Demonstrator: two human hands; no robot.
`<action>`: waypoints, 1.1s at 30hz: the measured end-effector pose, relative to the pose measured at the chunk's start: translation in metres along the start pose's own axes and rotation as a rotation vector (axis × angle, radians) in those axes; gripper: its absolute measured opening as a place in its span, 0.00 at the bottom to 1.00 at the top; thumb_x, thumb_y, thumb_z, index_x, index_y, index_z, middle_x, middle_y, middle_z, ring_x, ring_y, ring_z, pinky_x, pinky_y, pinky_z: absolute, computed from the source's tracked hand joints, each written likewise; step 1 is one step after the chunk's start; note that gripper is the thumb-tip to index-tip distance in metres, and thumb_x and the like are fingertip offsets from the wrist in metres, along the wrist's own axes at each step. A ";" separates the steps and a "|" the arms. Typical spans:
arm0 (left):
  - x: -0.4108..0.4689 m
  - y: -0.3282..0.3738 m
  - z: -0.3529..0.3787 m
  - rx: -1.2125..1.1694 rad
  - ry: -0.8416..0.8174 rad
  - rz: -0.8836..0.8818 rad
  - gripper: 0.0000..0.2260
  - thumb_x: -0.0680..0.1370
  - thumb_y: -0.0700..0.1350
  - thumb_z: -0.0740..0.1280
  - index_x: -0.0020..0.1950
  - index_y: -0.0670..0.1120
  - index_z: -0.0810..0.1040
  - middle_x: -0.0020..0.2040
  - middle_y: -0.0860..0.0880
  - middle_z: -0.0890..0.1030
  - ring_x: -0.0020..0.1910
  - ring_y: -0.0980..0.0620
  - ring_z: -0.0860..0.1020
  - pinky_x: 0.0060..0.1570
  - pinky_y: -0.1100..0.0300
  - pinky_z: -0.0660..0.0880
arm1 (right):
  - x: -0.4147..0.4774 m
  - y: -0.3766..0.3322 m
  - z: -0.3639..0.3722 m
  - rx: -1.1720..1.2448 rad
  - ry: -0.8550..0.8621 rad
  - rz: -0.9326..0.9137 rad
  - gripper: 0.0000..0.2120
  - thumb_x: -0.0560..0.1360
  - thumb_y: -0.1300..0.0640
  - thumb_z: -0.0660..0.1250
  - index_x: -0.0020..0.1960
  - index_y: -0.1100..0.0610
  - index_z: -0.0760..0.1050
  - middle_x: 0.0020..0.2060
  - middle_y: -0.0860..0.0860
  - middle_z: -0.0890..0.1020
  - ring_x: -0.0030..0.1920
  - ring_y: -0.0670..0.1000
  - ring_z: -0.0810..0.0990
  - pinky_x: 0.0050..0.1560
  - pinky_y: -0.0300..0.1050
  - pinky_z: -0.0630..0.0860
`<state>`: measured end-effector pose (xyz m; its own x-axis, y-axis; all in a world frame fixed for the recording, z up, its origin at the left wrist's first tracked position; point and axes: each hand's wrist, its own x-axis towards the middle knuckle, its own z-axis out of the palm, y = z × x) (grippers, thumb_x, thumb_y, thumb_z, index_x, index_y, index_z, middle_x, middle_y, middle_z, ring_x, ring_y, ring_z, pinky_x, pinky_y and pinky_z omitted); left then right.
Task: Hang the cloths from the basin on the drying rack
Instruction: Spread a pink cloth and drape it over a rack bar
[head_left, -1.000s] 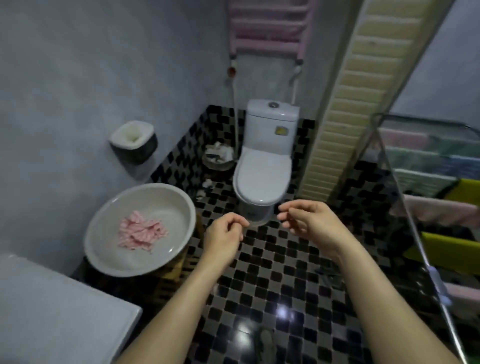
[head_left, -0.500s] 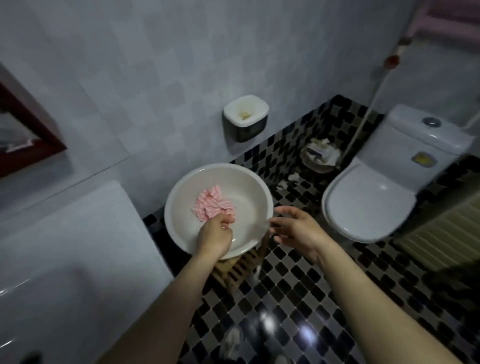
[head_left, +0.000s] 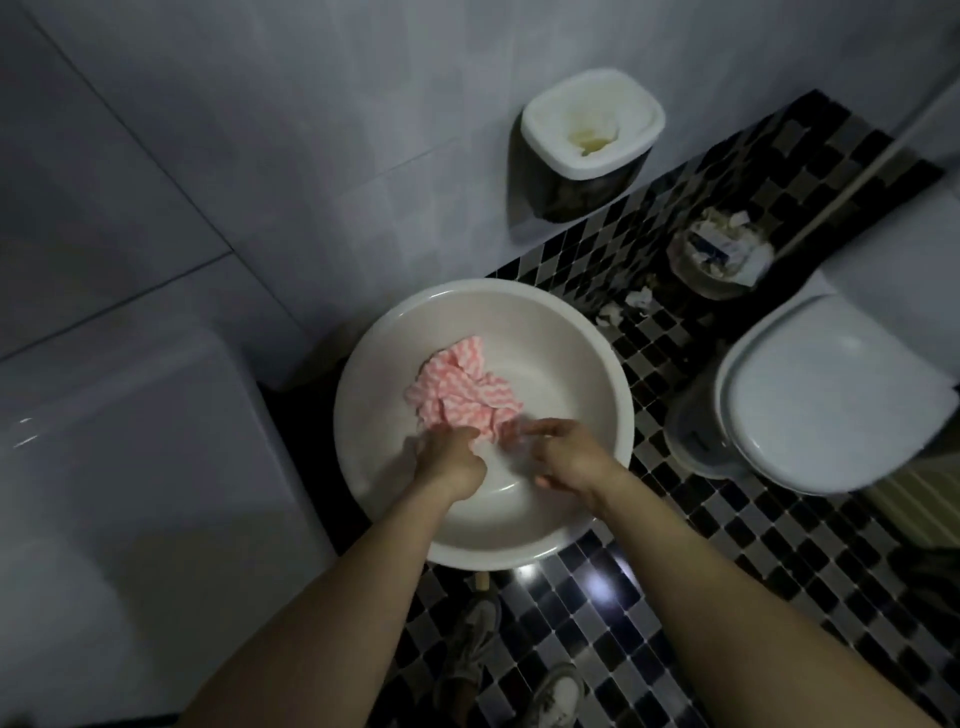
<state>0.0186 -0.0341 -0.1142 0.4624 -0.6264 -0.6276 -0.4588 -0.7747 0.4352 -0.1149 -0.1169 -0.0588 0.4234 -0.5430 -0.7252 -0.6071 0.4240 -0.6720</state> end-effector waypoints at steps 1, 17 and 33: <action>0.009 -0.003 0.003 -0.010 0.001 -0.001 0.23 0.77 0.40 0.61 0.72 0.47 0.69 0.72 0.43 0.70 0.72 0.43 0.66 0.70 0.59 0.60 | 0.013 0.001 0.004 -0.072 -0.017 0.006 0.11 0.78 0.65 0.61 0.50 0.55 0.81 0.43 0.53 0.81 0.33 0.49 0.75 0.29 0.36 0.72; -0.008 -0.018 -0.085 -1.192 0.492 -0.030 0.17 0.74 0.33 0.55 0.38 0.49 0.81 0.43 0.47 0.82 0.46 0.45 0.79 0.44 0.57 0.76 | 0.080 0.018 0.057 -0.727 0.176 -0.291 0.23 0.72 0.48 0.64 0.65 0.53 0.71 0.64 0.55 0.73 0.68 0.59 0.67 0.62 0.45 0.61; -0.016 -0.018 -0.079 -0.920 0.272 0.037 0.11 0.73 0.33 0.68 0.38 0.49 0.84 0.33 0.51 0.82 0.32 0.55 0.77 0.37 0.62 0.74 | 0.071 -0.017 0.070 0.286 0.171 -0.018 0.05 0.74 0.63 0.69 0.46 0.63 0.83 0.33 0.55 0.82 0.32 0.53 0.79 0.28 0.37 0.73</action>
<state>0.0794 -0.0172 -0.0605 0.6727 -0.5608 -0.4827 0.2451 -0.4467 0.8605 -0.0272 -0.1117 -0.1101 0.2986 -0.6561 -0.6931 -0.3770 0.5861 -0.7172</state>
